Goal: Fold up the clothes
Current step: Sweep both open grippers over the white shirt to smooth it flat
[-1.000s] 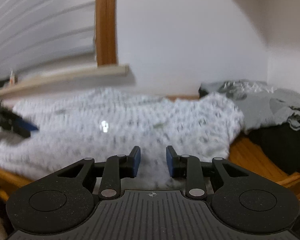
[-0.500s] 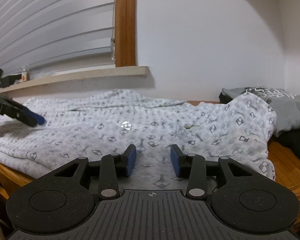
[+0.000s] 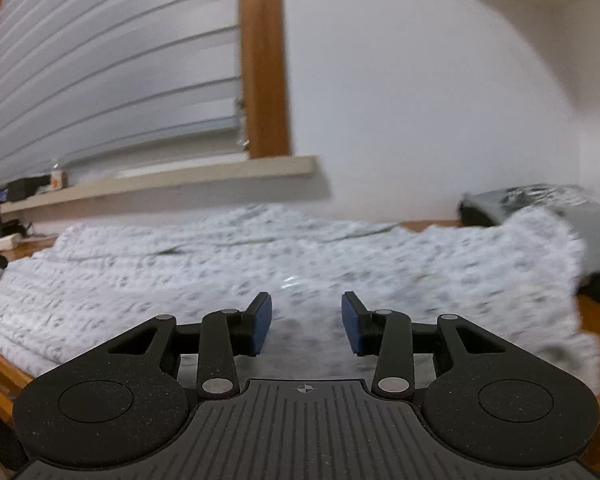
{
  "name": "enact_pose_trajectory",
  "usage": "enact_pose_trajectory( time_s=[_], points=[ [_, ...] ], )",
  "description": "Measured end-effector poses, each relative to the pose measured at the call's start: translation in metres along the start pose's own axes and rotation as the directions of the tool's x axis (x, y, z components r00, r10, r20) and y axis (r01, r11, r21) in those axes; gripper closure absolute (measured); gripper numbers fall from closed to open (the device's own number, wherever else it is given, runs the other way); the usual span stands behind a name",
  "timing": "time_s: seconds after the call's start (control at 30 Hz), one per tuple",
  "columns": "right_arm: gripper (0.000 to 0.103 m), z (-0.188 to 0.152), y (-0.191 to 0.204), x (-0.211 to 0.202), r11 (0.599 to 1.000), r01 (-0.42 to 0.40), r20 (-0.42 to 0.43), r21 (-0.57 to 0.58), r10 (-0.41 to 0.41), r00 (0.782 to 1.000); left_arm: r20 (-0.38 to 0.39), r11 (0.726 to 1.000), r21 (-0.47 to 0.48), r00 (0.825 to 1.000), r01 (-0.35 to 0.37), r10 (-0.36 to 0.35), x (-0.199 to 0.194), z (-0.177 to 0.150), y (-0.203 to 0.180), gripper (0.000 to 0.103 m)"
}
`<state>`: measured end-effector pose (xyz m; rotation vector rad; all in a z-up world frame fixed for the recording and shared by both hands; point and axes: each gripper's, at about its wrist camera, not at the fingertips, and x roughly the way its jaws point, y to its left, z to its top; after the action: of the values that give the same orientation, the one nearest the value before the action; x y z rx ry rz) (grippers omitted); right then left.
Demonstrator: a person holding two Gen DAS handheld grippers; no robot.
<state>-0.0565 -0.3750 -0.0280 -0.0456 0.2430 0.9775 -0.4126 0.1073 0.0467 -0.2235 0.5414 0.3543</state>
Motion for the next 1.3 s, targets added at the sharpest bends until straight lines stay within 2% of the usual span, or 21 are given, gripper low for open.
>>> enact_pose_trajectory(
  time_s=[0.1,0.33,0.53,0.67,0.73,0.8,0.9,0.97,1.17,1.3],
  points=[
    [0.06,-0.003,0.007,0.006,1.0,-0.012,-0.011,-0.02,0.012,1.0,-0.002,0.999,0.031,1.0,-0.01,0.01,-0.004,-0.004,0.0,0.052],
    [0.059,-0.006,0.013,0.015,0.997,-0.048,-0.043,-0.055,0.046,0.998,-0.02,0.997,0.074,0.999,-0.036,0.038,-0.005,-0.015,-0.006,0.053],
    [0.059,-0.005,0.01,0.016,0.996,-0.067,-0.054,-0.062,0.063,0.997,-0.013,0.996,0.075,0.999,-0.044,0.045,-0.014,-0.022,-0.008,0.053],
    [0.059,-0.003,0.009,0.017,0.996,-0.066,-0.062,-0.066,0.062,0.996,-0.031,0.997,0.054,0.998,-0.047,0.049,-0.013,-0.013,-0.008,0.052],
    [0.058,-0.002,0.009,0.018,0.996,-0.064,-0.067,-0.068,0.059,0.996,-0.019,0.998,0.037,0.999,-0.047,0.048,-0.012,-0.004,-0.01,0.045],
    [0.056,0.0,0.008,0.018,0.996,-0.057,-0.072,-0.068,0.052,0.996,0.029,0.999,0.032,0.999,-0.038,0.037,-0.012,0.008,-0.017,0.034],
    [0.054,0.0,0.006,0.016,0.999,-0.029,-0.042,-0.044,0.027,0.999,0.089,0.999,0.052,0.996,0.014,-0.019,0.0,0.025,-0.038,0.03],
    [0.054,-0.003,0.006,0.019,0.999,-0.011,-0.052,-0.04,0.009,0.999,0.118,0.995,0.081,0.99,0.061,-0.071,0.016,0.036,-0.057,0.027],
    [0.053,-0.002,0.003,0.03,0.997,-0.015,-0.068,-0.073,0.01,0.998,0.069,0.98,0.12,0.984,0.158,-0.167,0.073,0.052,-0.109,0.025],
    [0.052,0.0,-0.002,0.038,0.996,-0.013,-0.074,-0.09,0.006,0.997,0.05,0.977,0.125,0.982,0.173,-0.181,0.094,0.052,-0.124,0.025]
  ],
)
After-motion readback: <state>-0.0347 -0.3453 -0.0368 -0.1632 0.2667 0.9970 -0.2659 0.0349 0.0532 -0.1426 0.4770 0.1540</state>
